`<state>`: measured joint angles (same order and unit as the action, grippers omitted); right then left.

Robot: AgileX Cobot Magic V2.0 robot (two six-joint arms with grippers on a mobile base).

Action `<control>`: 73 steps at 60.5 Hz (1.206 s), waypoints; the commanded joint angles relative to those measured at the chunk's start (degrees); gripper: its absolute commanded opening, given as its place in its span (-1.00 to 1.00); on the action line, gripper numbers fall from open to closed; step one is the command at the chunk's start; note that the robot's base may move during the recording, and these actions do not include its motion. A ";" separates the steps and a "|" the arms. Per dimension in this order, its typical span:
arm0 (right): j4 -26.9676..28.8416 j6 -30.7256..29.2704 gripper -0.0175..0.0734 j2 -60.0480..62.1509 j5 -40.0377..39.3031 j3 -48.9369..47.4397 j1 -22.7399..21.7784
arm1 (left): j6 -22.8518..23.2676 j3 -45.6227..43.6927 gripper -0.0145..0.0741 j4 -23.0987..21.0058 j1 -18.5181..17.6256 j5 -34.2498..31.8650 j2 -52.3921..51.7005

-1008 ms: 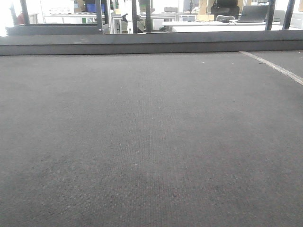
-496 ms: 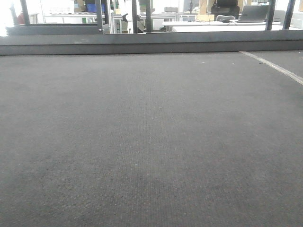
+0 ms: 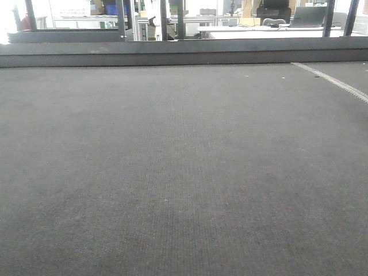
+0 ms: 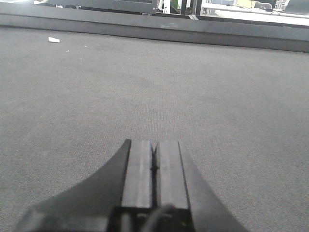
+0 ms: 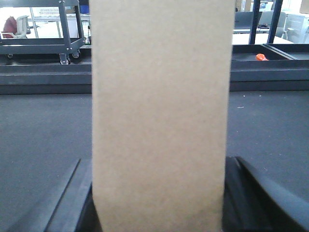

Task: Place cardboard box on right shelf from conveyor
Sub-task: 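Hold the box in the right gripper while the base turns away, then carry the box in the right gripper past the chair toward the shelves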

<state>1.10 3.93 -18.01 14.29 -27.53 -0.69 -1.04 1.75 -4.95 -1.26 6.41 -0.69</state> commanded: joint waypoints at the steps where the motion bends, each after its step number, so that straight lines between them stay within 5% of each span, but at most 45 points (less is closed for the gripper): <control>1: -0.38 -0.57 -0.49 -0.36 -6.30 -1.78 -0.42 | 0.16 -0.16 -0.94 -0.26 0.10 -4.68 -0.40; 73: -0.38 -0.57 -0.49 -0.36 -6.30 -1.78 -0.42 | 0.16 -0.16 -0.94 -0.26 0.10 -4.68 -0.40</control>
<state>1.10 3.93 -18.01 14.29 -27.53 -0.69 -1.04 1.75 -4.95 -1.26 6.41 -0.69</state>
